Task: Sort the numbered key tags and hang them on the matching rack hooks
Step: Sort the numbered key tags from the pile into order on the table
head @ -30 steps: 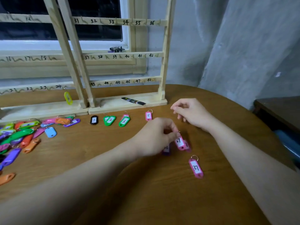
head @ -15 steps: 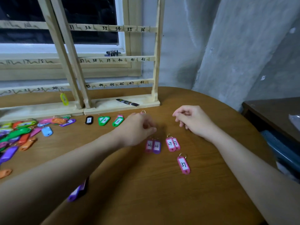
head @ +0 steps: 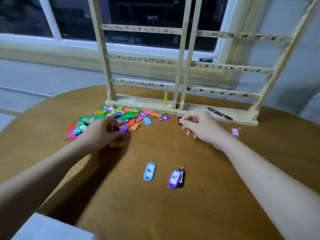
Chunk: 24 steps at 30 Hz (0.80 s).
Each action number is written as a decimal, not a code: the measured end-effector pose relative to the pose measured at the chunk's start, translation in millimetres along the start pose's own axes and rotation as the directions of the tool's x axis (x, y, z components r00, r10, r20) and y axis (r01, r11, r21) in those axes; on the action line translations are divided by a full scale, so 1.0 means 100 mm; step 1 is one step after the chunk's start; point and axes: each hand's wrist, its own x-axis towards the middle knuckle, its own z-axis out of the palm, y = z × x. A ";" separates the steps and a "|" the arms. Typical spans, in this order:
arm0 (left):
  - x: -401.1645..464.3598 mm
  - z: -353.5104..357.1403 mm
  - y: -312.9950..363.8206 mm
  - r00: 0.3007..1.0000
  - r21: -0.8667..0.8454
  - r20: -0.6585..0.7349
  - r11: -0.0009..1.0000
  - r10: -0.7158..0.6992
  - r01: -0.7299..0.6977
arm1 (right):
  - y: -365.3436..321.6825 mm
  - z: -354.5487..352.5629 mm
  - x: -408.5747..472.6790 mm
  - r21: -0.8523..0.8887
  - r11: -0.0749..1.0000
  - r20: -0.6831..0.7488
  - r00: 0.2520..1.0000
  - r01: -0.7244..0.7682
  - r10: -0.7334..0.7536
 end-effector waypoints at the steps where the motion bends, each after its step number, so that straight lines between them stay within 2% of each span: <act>1: -0.01 -0.02 -0.09 1.000 -0.013 -0.004 1.000 -0.002 0.002 | -0.05 0.12 0.08 -0.013 1.000 0.021 1.000 -0.002 0.002; 6: 0.04 0.01 -0.27 0.997 -0.044 -0.050 0.998 0.050 -0.052 | -0.17 0.66 0.43 -0.074 0.996 0.082 0.995 -0.048 0.054; 11: 0.28 0.16 -0.08 0.973 -0.012 -0.141 0.982 0.185 -0.189 | -0.26 0.97 0.75 -0.262 0.964 -0.014 0.999 -0.042 0.040; 14: 0.43 0.34 0.06 0.966 0.119 -0.116 0.969 0.230 -0.216 | -0.31 1.10 0.87 -0.437 0.898 -0.032 0.999 -0.044 0.033; 18: 0.47 0.44 0.09 0.953 0.254 -0.141 0.940 0.267 -0.226 | -0.38 1.13 0.93 -0.554 0.832 -0.006 1.000 0.004 -0.009; 21: 0.45 0.46 0.06 0.901 0.370 -0.166 0.872 0.401 -0.320 | -0.48 1.07 0.90 -0.662 0.747 0.061 0.998 0.052 -0.016; 23: 0.45 0.44 0.06 0.876 0.436 -0.139 0.823 0.463 -0.365 | -0.52 1.01 0.85 -0.645 0.764 0.059 0.998 0.034 0.006; 24: 0.46 0.43 0.05 0.872 0.461 -0.128 0.807 0.472 -0.369 | -0.52 0.97 0.81 -0.578 0.816 0.044 0.998 -0.006 0.039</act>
